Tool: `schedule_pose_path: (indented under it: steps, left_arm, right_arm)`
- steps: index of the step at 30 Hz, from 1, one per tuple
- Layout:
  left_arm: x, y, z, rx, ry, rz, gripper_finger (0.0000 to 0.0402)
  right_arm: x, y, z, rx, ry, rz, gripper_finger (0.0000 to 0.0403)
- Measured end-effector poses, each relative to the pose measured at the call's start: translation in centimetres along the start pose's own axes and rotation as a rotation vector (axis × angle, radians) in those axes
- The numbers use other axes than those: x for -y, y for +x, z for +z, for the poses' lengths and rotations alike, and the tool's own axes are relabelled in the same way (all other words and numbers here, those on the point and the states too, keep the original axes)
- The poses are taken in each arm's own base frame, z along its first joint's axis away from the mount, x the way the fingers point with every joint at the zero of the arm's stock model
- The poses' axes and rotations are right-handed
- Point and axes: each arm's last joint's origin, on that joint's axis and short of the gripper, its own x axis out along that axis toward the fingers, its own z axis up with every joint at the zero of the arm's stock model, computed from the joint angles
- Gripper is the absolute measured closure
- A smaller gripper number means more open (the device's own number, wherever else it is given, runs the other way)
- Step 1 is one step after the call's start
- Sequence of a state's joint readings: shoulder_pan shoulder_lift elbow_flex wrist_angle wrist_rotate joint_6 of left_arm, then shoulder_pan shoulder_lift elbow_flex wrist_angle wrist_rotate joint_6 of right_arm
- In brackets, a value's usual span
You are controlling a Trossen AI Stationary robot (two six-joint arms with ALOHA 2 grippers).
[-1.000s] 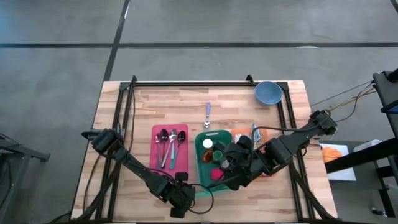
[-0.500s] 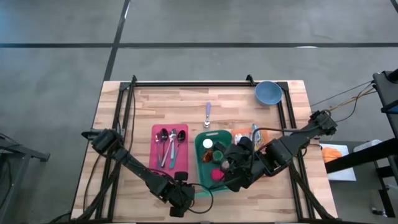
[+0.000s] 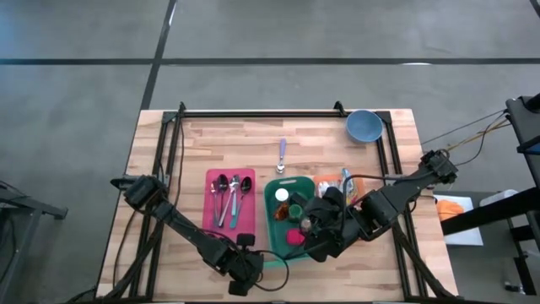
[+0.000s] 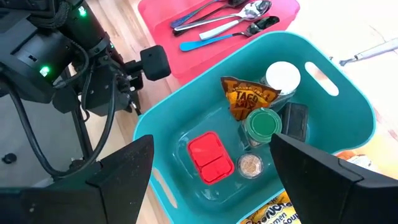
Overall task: Pick & Place Food Item
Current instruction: Put the light green spoon into the pink bin
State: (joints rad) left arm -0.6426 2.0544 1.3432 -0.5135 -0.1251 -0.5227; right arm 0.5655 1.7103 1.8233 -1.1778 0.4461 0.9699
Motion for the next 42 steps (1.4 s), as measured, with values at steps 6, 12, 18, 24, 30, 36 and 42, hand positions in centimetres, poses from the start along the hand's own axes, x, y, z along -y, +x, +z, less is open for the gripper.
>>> schedule_pose_path:
  steps: [6, 12, 18, 24, 30, 36, 42]
  left_arm:
    - [0.04, 0.05, -0.11, -0.02, 0.019, -0.021, 0.0353]
    - [0.04, 0.04, -0.17, -0.032, 0.026, -0.034, 0.0393]
    - [0.07, 0.04, -0.21, -0.043, 0.029, -0.05, 0.0396]
    - [0.09, 0.02, -0.23, -0.048, 0.032, -0.06, 0.0396]
    - [0.1, 0.02, -0.24, -0.048, 0.037, -0.061, 0.0388]
    - [0.09, 0.03, -0.31, -0.052, 0.07, -0.059, 0.0337]
    - [0.07, 0.03, -0.33, -0.054, 0.081, -0.058, 0.0313]
  right_arm:
    - [0.0, 0.0, 0.0, -0.001, 0.0, 0.0, 0.0084]
    - [0.0, 0.0, 0.0, 0.0, 0.0, 0.001, 0.0084]
    - [0.0, 0.0, 0.0, -0.002, 0.0, 0.001, 0.0084]
    - [-0.01, 0.0, -0.01, -0.004, 0.0, 0.003, 0.0084]
    - [-0.16, -0.12, -0.22, -0.006, -0.007, 0.007, 0.0084]
    - [-0.31, -0.26, -0.44, -0.007, -0.015, 0.013, 0.0084]
    - [-0.26, -0.32, -0.64, -0.016, -0.025, 0.003, 0.0084]
